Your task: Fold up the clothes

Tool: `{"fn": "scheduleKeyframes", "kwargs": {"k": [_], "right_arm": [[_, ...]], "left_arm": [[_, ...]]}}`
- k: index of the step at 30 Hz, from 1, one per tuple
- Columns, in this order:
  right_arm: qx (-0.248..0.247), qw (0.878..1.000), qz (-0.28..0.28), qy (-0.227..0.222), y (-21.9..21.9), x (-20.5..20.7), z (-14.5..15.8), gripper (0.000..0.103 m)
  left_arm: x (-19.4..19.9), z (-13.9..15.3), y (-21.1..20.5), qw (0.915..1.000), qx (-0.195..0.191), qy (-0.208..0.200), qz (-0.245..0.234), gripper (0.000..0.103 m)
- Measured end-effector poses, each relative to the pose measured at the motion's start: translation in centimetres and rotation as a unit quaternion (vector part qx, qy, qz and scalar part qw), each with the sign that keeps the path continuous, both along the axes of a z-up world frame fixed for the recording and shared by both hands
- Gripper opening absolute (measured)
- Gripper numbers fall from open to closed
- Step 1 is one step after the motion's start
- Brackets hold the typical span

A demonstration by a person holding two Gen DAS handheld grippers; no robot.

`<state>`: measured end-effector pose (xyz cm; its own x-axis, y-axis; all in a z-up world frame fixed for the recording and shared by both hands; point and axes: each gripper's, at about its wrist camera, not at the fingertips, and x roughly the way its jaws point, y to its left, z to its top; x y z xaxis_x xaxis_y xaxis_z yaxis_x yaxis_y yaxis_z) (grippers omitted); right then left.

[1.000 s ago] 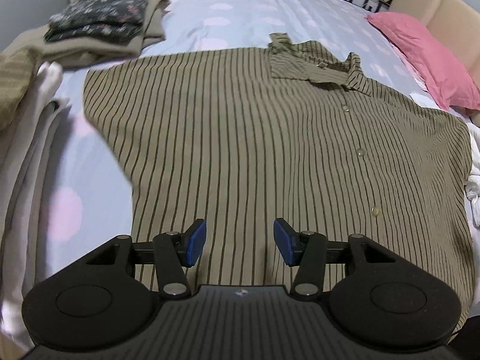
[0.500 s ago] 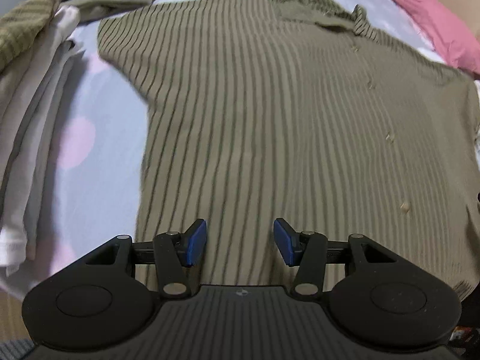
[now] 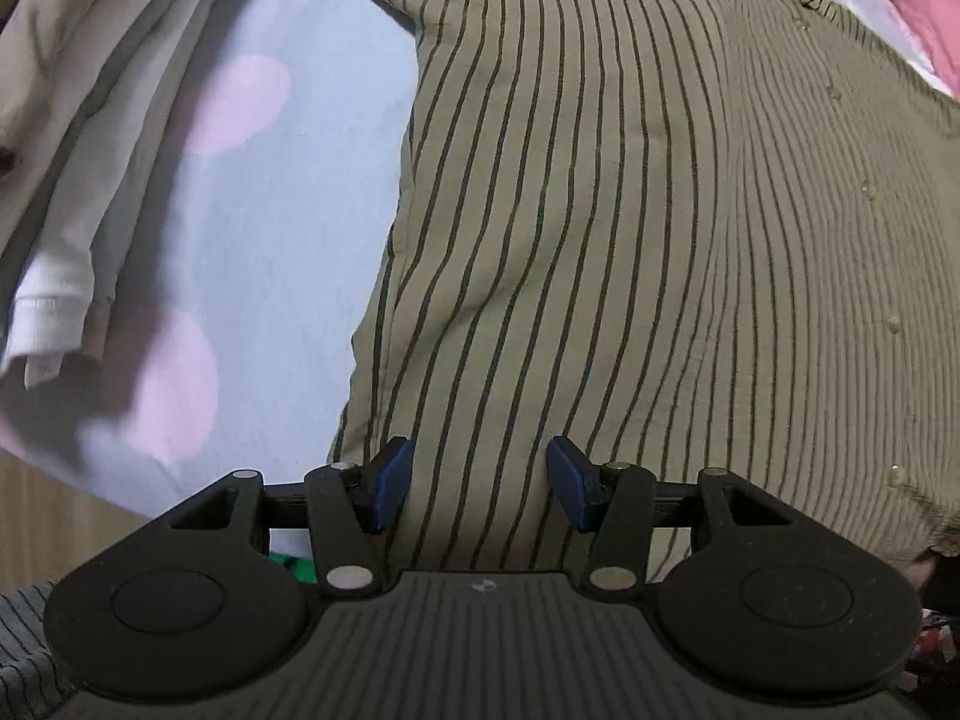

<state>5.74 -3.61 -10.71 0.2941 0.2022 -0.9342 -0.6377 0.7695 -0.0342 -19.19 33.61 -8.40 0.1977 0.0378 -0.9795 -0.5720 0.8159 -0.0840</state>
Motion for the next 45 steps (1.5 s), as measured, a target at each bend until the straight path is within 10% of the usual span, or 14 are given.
{"fn": "scheduleKeyframes", "kwargs": {"k": [8, 14, 27, 45], "right_arm": [[-0.003, 1.000, 0.026, -0.006, 1.2, -0.7, 0.5, 0.075], [0.001, 0.999, 0.035, -0.003, 2.1, -0.6, 0.7, 0.075], [0.040, 0.999, 0.005, 0.012, 4.0, 1.8, 2.1, 0.075], [0.070, 0.996, -0.013, 0.048, 9.0, 8.9, 1.7, 0.075]], "left_arm": [[-2.0, 0.4, 1.4, 0.9956, 0.059, 0.058, 0.045, 0.050], [-2.5, -1.5, 1.9, 0.9931, 0.028, 0.103, 0.049, 0.055], [3.1, 6.0, 7.5, 0.9887, -0.006, -0.112, 0.100, 0.052], [15.9, -1.1, 23.7, 0.9642, 0.033, -0.139, 0.223, 0.051]]}}
